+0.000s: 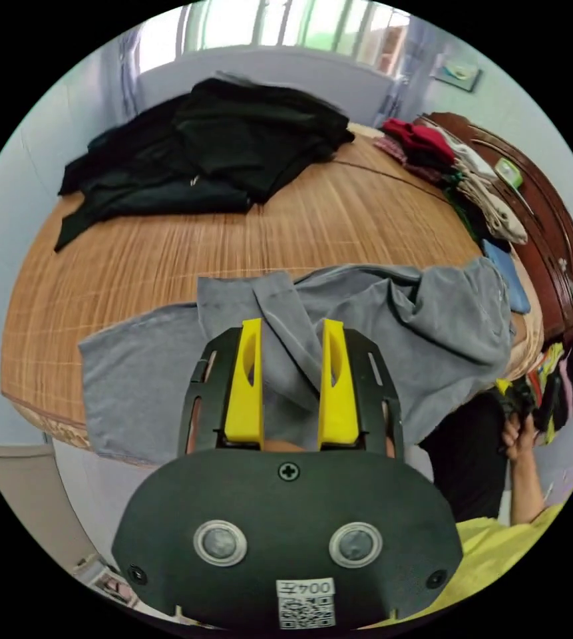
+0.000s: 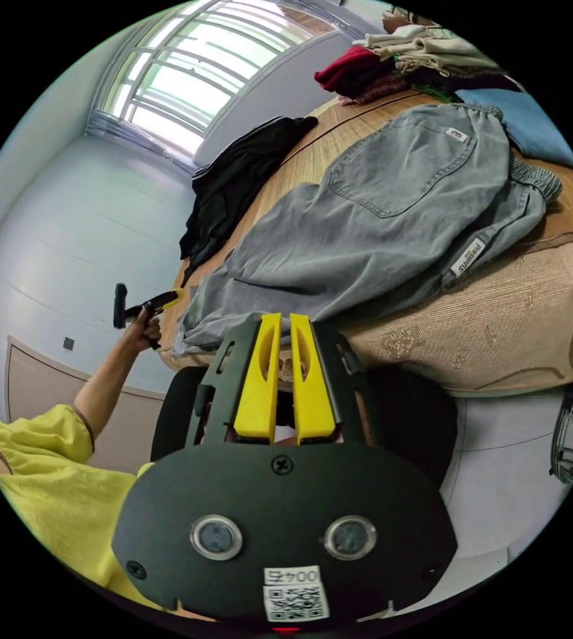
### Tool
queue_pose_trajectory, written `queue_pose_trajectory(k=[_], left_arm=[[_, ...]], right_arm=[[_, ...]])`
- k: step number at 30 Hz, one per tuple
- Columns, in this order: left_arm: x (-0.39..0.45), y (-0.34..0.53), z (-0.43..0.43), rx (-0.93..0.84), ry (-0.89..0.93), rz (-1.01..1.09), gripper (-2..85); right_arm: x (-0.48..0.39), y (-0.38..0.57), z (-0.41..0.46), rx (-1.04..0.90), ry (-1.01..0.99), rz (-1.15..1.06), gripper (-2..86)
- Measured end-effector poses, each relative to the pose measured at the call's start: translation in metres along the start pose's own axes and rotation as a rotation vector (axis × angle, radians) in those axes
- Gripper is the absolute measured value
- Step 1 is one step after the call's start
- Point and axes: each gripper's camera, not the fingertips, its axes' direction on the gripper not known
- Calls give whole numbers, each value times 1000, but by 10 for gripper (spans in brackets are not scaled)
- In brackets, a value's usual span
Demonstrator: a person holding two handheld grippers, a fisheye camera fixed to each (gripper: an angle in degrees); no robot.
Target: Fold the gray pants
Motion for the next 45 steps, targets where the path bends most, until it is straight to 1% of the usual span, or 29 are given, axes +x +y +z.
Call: queue_pose_trajectory(k=[2, 4, 7, 9, 11, 12, 14, 15, 17, 18, 19, 21, 23, 24, 26, 28, 30, 32, 33, 35, 36, 37, 38, 39, 41, 43, 44, 45], left_arm=[[-32, -37, 29, -71, 50, -77, 121], [-48, -55, 41, -106, 42, -108, 114], [-62, -73, 54, -179, 25, -81, 79], [-74, -76, 48, -177, 97, -82, 52], [-94, -72, 11, -75, 200, -103, 35], [-99, -70, -3, -38, 213, -105, 33], [-120, -48, -78, 171, 227, -114, 25], [-126, -38, -100, 230, 225, -114, 24], [-157, 19, -176, 459, 241, -124, 21], [-168, 35, -189, 501, 246, -136, 20], [-193, 70, -205, 565, 264, -167, 19], [-237, 121, -203, 593, 299, -238, 19], [-303, 189, -163, 554, 401, -428, 20], [-316, 205, -150, 540, 426, -476, 20], [-349, 256, -101, 461, 463, -622, 21], [-356, 279, -85, 452, 481, -682, 22], [-357, 291, -84, 478, 491, -702, 22], [-358, 294, -92, 489, 492, -698, 23], [-360, 295, -94, 487, 495, -696, 24], [-365, 299, -98, 493, 529, -704, 28], [-365, 301, -100, 499, 536, -705, 29], [-364, 304, -105, 505, 536, -706, 33], [-357, 306, -118, 519, 490, -689, 36], [-351, 307, -128, 532, 442, -670, 38], [-313, 298, -172, 557, 165, -526, 48], [-297, 291, -188, 535, 8, -499, 65], [-301, 292, -188, 524, -3, -527, 73], [-306, 294, -186, 519, 26, -543, 77]], right_arm=[[20, -1, -2, 7, -13, 33, 23], [36, -1, -5, 25, -22, 60, 6], [61, -3, -5, 25, -41, 82, -3], [72, -4, -2, 20, -41, 81, -5], [86, -4, 3, 14, -42, 83, -7], [90, -4, 5, 14, -43, 82, -7], [102, -1, 10, 15, -42, 76, -7], [105, 0, 11, 16, -40, 75, -7], [119, 4, 16, 21, -38, 70, -7], [123, 5, 17, 21, -40, 71, -7], [131, 7, 21, 22, -42, 75, -7], [142, 11, 26, 25, -47, 72, -7], [152, 15, 37, 11, -28, 52, -6], [153, 16, 40, 3, -19, 43, -6], [147, 20, 51, -14, 42, -44, -3], [135, 23, 58, 2, 32, -118, 2], [116, 22, 75, -14, -32, -211, 15], [80, 11, 116, -80, -74, -356, 51], [70, 8, 128, -91, -77, -397, 62], [23, -4, 186, -146, -68, -593, 80], [12, -7, 202, -171, -61, -636, 79], [-10, -13, 237, -235, -51, -711, 76], [-29, -19, 272, -304, -46, -767, 71], [-37, -22, 290, -335, -48, -790, 69], [-60, -32, 357, -393, -45, -842, 64], [-72, -37, 407, -436, -45, -869, 65], [-79, -39, 439, -465, -35, -883, 66], [-82, -39, 455, -480, -28, -892, 67]])
